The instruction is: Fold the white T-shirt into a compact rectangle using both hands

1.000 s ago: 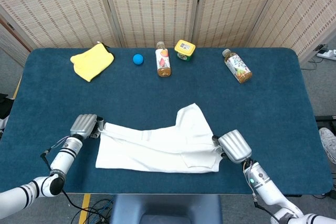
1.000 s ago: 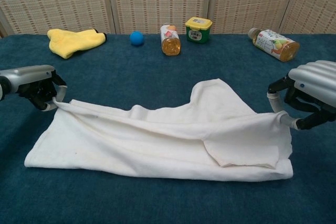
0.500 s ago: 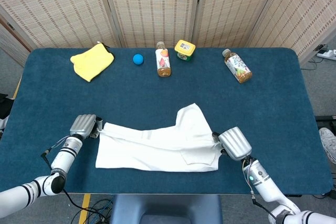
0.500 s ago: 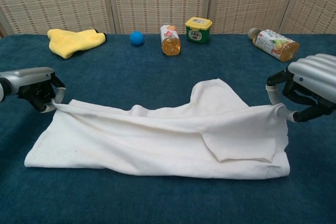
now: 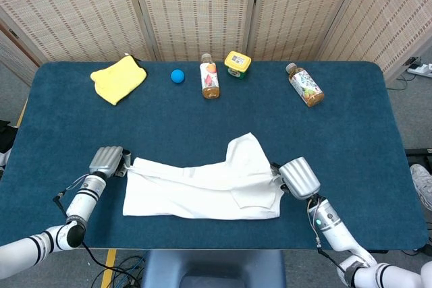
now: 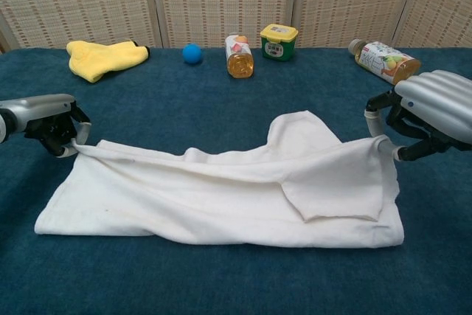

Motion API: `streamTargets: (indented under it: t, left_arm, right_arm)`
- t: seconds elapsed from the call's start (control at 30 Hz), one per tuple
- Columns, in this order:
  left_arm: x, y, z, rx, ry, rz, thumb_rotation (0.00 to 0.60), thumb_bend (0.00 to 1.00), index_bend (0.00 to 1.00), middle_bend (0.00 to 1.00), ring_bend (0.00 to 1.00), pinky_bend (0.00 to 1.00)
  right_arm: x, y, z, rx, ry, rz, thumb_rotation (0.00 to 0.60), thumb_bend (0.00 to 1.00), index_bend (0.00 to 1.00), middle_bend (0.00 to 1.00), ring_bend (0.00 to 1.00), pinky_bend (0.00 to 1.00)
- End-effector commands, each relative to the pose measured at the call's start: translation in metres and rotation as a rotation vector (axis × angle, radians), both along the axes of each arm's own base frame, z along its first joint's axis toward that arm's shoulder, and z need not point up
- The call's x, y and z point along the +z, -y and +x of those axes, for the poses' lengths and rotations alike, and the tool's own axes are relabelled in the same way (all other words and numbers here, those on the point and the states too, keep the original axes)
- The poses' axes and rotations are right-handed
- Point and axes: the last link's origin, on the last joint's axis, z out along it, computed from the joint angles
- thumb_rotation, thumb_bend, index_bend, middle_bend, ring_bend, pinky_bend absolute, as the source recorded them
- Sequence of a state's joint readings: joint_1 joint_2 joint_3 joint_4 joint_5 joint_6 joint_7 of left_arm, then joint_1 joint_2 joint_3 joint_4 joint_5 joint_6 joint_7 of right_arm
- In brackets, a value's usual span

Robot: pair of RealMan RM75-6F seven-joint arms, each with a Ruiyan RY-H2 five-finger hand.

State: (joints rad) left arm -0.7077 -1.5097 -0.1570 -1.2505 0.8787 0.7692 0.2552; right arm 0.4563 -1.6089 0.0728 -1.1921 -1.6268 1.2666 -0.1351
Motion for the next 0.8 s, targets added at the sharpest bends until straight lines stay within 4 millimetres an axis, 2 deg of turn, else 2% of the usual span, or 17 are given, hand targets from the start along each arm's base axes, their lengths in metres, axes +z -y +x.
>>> streamTargets:
  t: [0.03, 0.27, 0.6, 0.8]
  left_arm:
    - [0.0, 0.0, 0.0, -0.001, 0.0, 0.006, 0.6, 0.47, 0.44, 0.88, 0.8, 0.92]
    - [0.0, -0.001, 0.001, 0.0, -0.004, 0.009, 0.6, 0.47, 0.38, 0.88, 0.8, 0.92]
    - [0.002, -0.001, -0.001, 0.012, -0.008, 0.017, 0.6, 0.47, 0.35, 0.88, 0.8, 0.92]
    - [0.006, 0.002, -0.003, 0.021, -0.007, 0.024, 0.6, 0.47, 0.15, 0.87, 0.8, 0.92]
  right_arm:
    - [-0.004, 0.006, -0.002, -0.015, 0.007, -0.005, 0.6, 0.55, 0.75, 0.94, 0.97, 1.0]
    - [-0.012, 0.013, -0.008, -0.036, 0.007, -0.006, 0.6, 0.55, 0.75, 0.94, 0.97, 1.0]
    - [-0.018, 0.021, -0.011, -0.058, 0.022, -0.016, 0.6, 0.55, 0.75, 0.94, 0.97, 1.0]
    - [-0.022, 0.024, -0.013, -0.069, 0.026, -0.013, 0.6, 0.55, 0.75, 0.94, 0.97, 1.0]
